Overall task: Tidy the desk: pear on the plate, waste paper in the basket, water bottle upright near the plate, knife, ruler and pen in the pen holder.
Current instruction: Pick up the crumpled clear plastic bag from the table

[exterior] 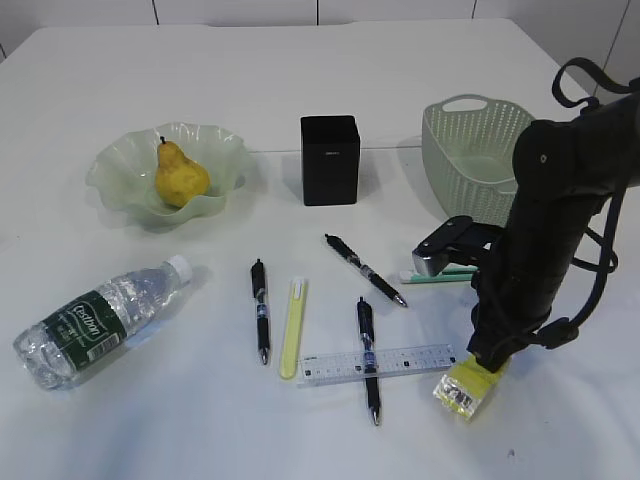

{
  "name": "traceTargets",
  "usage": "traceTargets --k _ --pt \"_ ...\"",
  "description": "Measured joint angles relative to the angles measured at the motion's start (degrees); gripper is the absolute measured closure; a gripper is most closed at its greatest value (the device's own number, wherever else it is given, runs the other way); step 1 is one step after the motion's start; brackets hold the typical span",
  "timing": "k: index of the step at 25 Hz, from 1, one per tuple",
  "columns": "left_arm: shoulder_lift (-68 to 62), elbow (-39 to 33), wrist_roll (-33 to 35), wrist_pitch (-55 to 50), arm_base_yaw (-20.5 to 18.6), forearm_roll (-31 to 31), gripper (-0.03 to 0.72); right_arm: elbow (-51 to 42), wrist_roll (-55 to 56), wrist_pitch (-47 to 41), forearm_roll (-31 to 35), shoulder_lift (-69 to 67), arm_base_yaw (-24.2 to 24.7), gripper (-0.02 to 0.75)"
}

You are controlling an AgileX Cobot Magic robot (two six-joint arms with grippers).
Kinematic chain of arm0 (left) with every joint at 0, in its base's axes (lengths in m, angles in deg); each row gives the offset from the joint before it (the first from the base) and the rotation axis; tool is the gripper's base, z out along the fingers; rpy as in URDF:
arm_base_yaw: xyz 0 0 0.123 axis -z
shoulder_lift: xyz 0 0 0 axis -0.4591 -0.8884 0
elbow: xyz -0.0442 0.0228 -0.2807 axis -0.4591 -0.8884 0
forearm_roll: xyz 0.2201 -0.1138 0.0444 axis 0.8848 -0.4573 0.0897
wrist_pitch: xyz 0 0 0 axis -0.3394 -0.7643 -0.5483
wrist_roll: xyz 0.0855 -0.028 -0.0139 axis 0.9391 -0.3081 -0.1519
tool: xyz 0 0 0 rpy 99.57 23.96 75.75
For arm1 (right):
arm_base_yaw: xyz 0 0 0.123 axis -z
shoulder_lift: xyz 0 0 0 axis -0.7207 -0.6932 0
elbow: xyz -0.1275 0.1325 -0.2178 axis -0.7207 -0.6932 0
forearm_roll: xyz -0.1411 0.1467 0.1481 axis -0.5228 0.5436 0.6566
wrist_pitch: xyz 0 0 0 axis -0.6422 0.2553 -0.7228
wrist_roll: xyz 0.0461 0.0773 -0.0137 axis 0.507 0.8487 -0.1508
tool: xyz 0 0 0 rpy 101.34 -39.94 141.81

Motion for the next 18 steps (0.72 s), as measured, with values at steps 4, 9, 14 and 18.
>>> traceTargets --k 4,9,14,18 --pt "0.0 0.0 0.0 0.0 0.0 0.0 0.295 0.0 0.86 -0.38 0.0 0.0 0.0 0.723" --pt "0.0 0.0 0.0 0.0 0.0 0.0 0.297 1.57 3.39 -6.19 0.0 -0.23 0.0 0.723" --pt "0.0 0.0 0.0 0.0 0.0 0.0 0.305 8.75 9.41 -15.0 0.0 -0.36 0.0 0.723" --pt "0.0 0.0 0.0 0.0 0.0 0.0 0.305 15.54 15.25 -17.18 0.0 -0.36 0.0 0.723"
